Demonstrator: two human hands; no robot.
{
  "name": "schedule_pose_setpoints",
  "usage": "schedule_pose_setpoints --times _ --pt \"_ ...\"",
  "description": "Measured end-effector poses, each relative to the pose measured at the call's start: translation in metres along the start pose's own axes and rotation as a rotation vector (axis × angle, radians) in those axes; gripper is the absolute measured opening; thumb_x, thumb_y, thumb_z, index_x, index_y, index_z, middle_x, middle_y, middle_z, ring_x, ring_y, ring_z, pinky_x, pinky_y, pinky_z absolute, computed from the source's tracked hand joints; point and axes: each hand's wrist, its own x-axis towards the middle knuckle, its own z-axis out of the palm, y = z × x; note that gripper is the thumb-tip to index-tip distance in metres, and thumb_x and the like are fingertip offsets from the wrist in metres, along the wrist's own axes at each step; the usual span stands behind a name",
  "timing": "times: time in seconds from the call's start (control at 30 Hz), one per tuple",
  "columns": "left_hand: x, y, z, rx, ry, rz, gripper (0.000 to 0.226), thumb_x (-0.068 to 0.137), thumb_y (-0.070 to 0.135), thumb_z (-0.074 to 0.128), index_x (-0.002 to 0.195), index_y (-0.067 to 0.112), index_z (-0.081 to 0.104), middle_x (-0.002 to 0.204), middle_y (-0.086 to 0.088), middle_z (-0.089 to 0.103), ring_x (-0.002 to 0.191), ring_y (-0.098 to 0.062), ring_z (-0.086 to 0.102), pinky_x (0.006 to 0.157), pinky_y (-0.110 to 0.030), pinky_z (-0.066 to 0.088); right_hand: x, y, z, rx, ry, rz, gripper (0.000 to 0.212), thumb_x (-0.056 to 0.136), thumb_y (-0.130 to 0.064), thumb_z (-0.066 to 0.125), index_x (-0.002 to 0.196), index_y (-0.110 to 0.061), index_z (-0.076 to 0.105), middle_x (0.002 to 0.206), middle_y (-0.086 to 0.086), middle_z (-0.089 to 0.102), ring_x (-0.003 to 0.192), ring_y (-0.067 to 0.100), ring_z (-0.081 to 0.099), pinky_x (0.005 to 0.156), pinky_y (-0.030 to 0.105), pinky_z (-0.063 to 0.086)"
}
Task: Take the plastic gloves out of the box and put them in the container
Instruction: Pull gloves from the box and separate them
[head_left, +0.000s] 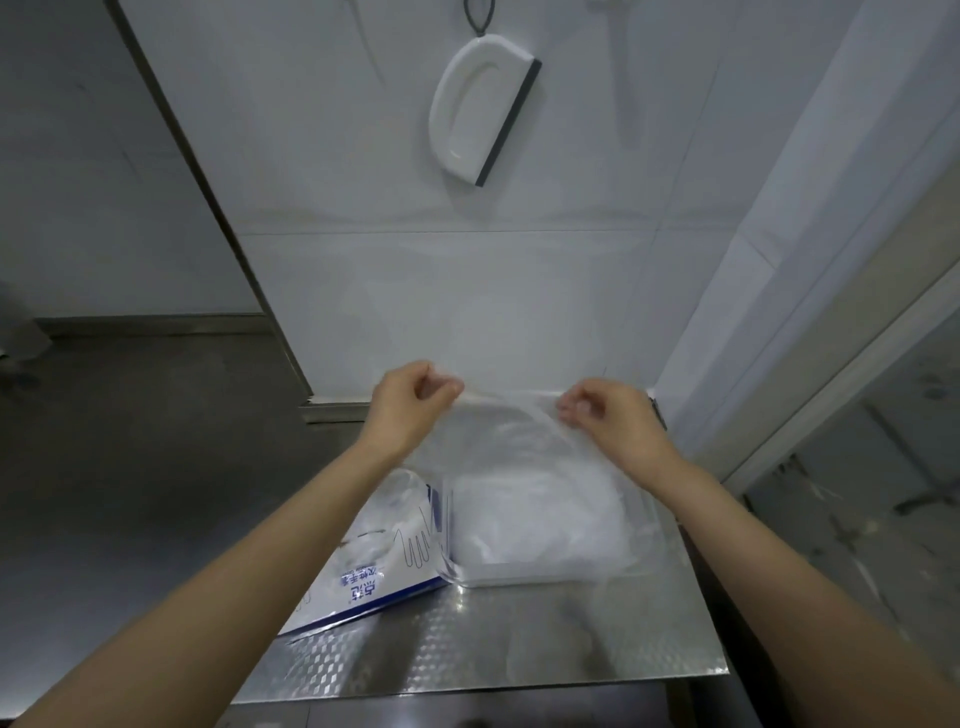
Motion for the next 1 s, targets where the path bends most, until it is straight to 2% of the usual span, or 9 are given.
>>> schedule_pose_setpoints --times 0.07,0.13,0.23,0.33,0.4,0.53,0.77,0.9,1.0 --pt "0.001 0.020 -0.003 -0.055 0.069 0.119 0.015 0.085 0.014 0.067 0.076 0.005 0.060 0.081 -0.014 0.066 0.076 -0.019 0.056 0.073 -0.033 0.044 0.005 -0.008 -0.008 0.055 0.172 -0.080 0.011 0.085 0.001 0.063 0.083 -0.007 0.070 0.075 -0.016 0.063 0.070 -0.009 0.058 0.070 0.006 0.042" --pt "-0.008 0.039 -0.006 -0.075 0.092 0.261 0.013 0.087 0.011 0.065 0.075 0.013 0.058 0.088 -0.002 0.066 0.085 -0.013 0.060 0.079 -0.021 0.044 0.006 -0.010 -0.014 0.054 0.277 -0.156 0.014 0.086 0.003 0.061 0.088 -0.009 0.070 0.080 -0.017 0.062 0.077 -0.009 0.057 0.074 0.004 0.042" --pt "-0.027 0.038 -0.009 -0.007 0.009 0.413 0.014 0.086 0.004 0.064 0.077 0.012 0.058 0.103 0.006 0.061 0.099 -0.002 0.057 0.086 -0.010 0.041 -0.002 0.001 -0.018 -0.062 0.256 -0.254 0.023 0.084 0.009 0.058 0.094 -0.007 0.071 0.090 -0.007 0.064 0.084 -0.001 0.054 0.079 0.013 0.043" --pt "-0.040 0.001 -0.006 0.217 -0.239 0.472 0.014 0.085 0.007 0.066 0.079 0.016 0.057 0.115 0.009 0.055 0.113 0.004 0.048 0.094 -0.007 0.032 -0.014 0.034 -0.010 -0.275 0.086 -0.270 0.026 0.081 0.013 0.057 0.096 -0.003 0.072 0.096 0.009 0.068 0.093 0.020 0.061 0.083 0.030 0.047" --pt "-0.045 -0.026 0.002 0.453 -0.378 0.502 0.010 0.087 0.014 0.063 0.081 0.020 0.056 0.126 0.010 0.050 0.123 -0.002 0.043 0.100 -0.013 0.029 -0.021 0.052 -0.001 -0.396 -0.119 -0.192 0.032 0.083 0.010 0.053 0.100 -0.009 0.073 0.104 0.007 0.067 0.102 0.024 0.062 0.088 0.035 0.048" --pt "-0.051 -0.055 0.028 0.780 -0.495 0.509 0.014 0.094 0.018 0.050 0.101 0.012 0.061 0.144 0.001 0.040 0.137 -0.016 0.030 0.108 -0.024 0.020 -0.032 0.073 0.019 -0.500 -0.407 -0.113 0.044 0.088 0.007 0.046 0.107 -0.025 0.071 0.116 -0.003 0.061 0.109 0.014 0.058 0.095 0.025 0.043" --pt "-0.045 -0.061 0.061 1.165 -0.593 0.547 0.021 0.093 0.011 0.042 0.107 0.010 0.057 0.117 -0.006 0.053 0.109 -0.023 0.042 0.091 -0.028 0.027 -0.035 0.077 0.035 -0.630 -0.647 -0.040 0.050 0.086 0.009 0.048 0.121 -0.023 0.063 0.124 0.003 0.053 0.107 0.020 0.058 0.093 0.028 0.044" --pt "-0.041 -0.060 0.067 1.359 -0.761 0.472 0.029 0.088 0.003 0.047 0.113 0.009 0.059 0.116 -0.008 0.055 0.114 -0.025 0.042 0.092 -0.032 0.028 -0.025 0.073 0.029 -0.497 -0.822 0.102 0.056 0.086 0.006 0.047 0.132 -0.025 0.052 0.134 -0.003 0.048 0.125 0.016 0.045 0.102 0.024 0.038" --pt "-0.039 -0.049 0.070 1.251 -0.714 0.407 0.031 0.088 0.002 0.047 0.115 0.013 0.059 0.117 -0.006 0.057 0.113 -0.023 0.045 0.095 -0.032 0.030 -0.017 0.055 0.021 -0.146 -0.553 0.148 0.053 0.083 0.014 0.041 0.120 -0.019 0.061 0.105 -0.011 0.061 0.108 0.011 0.058 0.082 0.011 0.042"
